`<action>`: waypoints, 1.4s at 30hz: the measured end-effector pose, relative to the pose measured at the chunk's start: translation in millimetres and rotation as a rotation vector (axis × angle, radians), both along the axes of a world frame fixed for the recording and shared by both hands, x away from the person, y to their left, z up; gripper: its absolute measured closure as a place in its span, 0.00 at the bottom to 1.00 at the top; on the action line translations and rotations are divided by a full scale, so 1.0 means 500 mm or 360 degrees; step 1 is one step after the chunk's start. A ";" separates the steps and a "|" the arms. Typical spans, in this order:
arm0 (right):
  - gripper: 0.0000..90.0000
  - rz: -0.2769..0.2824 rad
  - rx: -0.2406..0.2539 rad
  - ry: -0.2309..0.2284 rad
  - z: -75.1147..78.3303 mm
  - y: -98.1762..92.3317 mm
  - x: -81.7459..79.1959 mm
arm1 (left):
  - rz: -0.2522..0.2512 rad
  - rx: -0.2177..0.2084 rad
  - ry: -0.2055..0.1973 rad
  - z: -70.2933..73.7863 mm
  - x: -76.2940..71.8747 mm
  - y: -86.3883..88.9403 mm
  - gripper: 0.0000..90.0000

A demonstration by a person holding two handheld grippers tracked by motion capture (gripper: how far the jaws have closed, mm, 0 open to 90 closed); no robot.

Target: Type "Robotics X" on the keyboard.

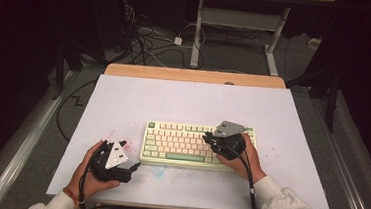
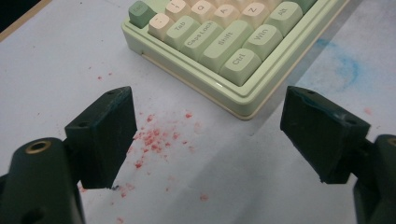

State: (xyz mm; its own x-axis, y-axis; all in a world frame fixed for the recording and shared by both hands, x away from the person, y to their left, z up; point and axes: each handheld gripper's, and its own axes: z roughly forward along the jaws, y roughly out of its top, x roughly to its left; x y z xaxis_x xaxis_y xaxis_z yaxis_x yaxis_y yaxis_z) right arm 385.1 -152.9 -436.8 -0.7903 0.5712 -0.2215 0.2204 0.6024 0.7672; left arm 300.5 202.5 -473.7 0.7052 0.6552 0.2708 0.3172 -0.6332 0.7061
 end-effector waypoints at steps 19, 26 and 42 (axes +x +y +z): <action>0.45 0.0018 0.0158 -0.0192 0.031 -0.028 -0.071 | 0.0002 -0.0007 0.0002 0.001 -0.002 0.001 0.20; 0.35 -0.0062 0.0198 -0.0254 0.025 -0.067 -0.095 | -0.0004 -0.0001 -0.0005 0.003 -0.005 -0.001 0.20; 0.26 -0.0240 0.0172 -0.0287 -0.008 -0.141 -0.127 | 0.0001 -0.0057 -0.0011 0.009 -0.005 0.004 0.29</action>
